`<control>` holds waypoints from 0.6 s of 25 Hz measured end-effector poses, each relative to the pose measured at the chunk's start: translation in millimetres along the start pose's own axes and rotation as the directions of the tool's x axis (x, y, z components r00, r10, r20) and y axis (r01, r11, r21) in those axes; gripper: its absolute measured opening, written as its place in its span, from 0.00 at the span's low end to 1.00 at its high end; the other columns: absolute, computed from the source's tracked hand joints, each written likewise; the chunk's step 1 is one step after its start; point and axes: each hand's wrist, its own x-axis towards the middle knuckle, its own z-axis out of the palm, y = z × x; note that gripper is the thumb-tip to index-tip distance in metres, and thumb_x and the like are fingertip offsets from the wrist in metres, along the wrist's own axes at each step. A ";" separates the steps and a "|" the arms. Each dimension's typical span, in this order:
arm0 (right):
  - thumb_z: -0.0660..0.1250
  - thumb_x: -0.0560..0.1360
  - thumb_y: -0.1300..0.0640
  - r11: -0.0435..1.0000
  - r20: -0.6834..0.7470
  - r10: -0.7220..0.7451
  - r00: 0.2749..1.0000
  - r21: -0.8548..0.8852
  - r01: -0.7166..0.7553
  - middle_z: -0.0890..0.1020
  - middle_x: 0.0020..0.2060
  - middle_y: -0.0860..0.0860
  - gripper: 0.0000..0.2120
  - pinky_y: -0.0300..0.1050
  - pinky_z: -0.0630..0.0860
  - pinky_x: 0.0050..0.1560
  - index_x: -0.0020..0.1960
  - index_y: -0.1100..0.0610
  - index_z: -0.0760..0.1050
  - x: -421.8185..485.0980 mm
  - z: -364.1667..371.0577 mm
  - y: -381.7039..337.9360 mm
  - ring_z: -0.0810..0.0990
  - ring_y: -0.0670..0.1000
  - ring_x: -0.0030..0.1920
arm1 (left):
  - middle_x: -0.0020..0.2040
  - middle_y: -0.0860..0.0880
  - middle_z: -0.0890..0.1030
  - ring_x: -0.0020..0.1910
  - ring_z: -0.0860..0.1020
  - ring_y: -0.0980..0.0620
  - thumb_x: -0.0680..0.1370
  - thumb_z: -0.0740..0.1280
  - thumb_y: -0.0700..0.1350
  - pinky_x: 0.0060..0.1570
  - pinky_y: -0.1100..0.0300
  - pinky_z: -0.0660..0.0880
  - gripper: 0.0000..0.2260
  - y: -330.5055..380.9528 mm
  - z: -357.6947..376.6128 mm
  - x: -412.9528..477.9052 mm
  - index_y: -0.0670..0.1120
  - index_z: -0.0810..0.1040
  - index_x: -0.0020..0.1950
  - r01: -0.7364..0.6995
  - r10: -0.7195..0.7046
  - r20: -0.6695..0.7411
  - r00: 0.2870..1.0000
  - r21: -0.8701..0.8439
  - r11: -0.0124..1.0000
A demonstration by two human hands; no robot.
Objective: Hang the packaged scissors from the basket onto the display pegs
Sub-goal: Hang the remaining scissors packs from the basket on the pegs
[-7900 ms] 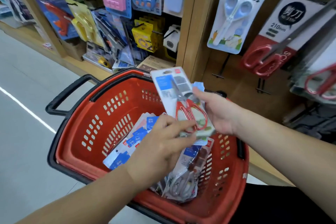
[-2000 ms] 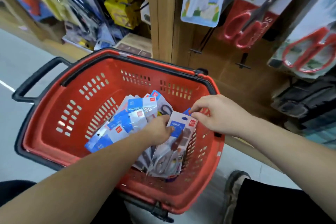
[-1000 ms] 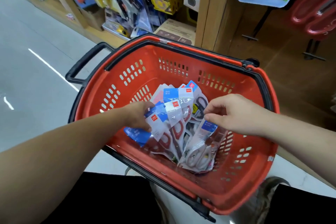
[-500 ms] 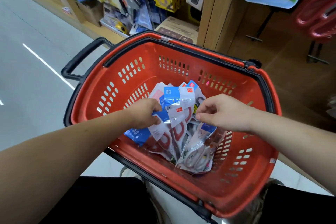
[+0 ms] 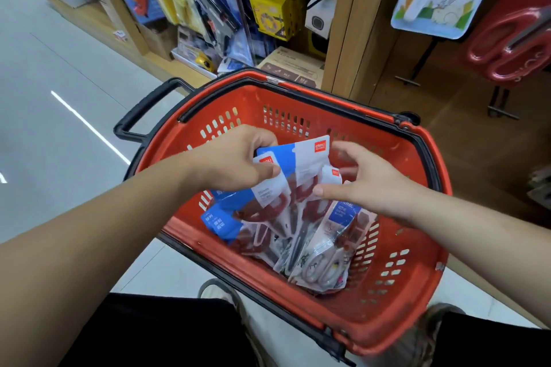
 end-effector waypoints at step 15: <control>0.78 0.71 0.70 0.675 -0.417 -0.088 0.905 0.643 0.362 0.89 0.50 0.56 0.20 0.49 0.85 0.46 0.62 0.61 0.82 -26.0 -26.3 -58.0 0.89 0.55 0.48 | 0.41 0.48 0.87 0.41 0.87 0.53 0.73 0.81 0.38 0.42 0.58 0.84 0.18 100.7 -14.5 9.9 0.49 0.82 0.60 -0.373 0.062 -0.583 0.810 -0.432 0.821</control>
